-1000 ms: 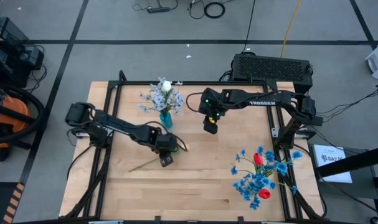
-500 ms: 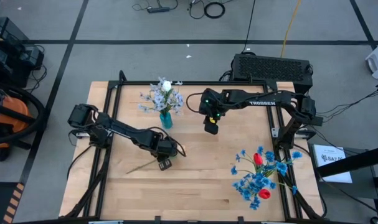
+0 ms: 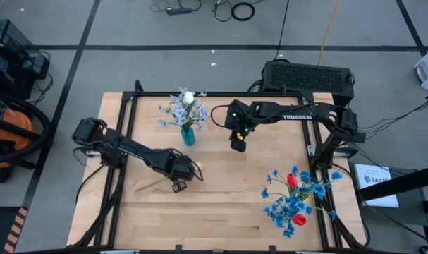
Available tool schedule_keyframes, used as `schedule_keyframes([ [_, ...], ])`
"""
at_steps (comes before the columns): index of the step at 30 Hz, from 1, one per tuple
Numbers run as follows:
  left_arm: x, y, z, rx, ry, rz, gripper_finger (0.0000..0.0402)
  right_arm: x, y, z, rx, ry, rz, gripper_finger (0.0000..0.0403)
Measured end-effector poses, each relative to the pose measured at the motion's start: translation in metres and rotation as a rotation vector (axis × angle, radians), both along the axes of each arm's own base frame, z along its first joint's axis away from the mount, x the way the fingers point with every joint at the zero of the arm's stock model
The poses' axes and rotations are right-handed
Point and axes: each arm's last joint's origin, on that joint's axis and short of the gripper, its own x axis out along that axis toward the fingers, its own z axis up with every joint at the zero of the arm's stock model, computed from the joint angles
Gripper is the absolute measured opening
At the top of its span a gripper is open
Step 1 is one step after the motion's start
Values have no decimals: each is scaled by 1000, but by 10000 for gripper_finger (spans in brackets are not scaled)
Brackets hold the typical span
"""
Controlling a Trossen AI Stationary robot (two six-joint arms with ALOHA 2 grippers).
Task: Sort flowers into vase by color
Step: Put the orange tulip into the blue transparent vase
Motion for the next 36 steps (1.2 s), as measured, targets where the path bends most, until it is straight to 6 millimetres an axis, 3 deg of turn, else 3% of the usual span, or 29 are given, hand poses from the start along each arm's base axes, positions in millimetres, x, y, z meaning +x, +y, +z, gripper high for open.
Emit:
schedule_keyframes([
  [3,-9,0,16,39,-123,-5,3,-4,1,-8,12,28,-5,0],
  [11,-63,15,34,88,-588,133,1,-33,11,-39,63,101,-57,0],
  [16,-84,21,52,210,-965,86,1,-49,19,-38,22,-202,-69,0],
  [23,-118,29,39,191,-1194,120,0,-66,24,-40,-43,-738,-131,0],
  [25,-126,31,34,194,-1268,133,0,-63,23,-39,-93,-808,-124,0],
  [30,-143,36,32,237,-1512,113,0,-51,23,-41,-109,-796,-128,0],
  [36,-151,37,41,388,-1589,-42,0,-22,20,-30,-119,-817,-159,18],
])
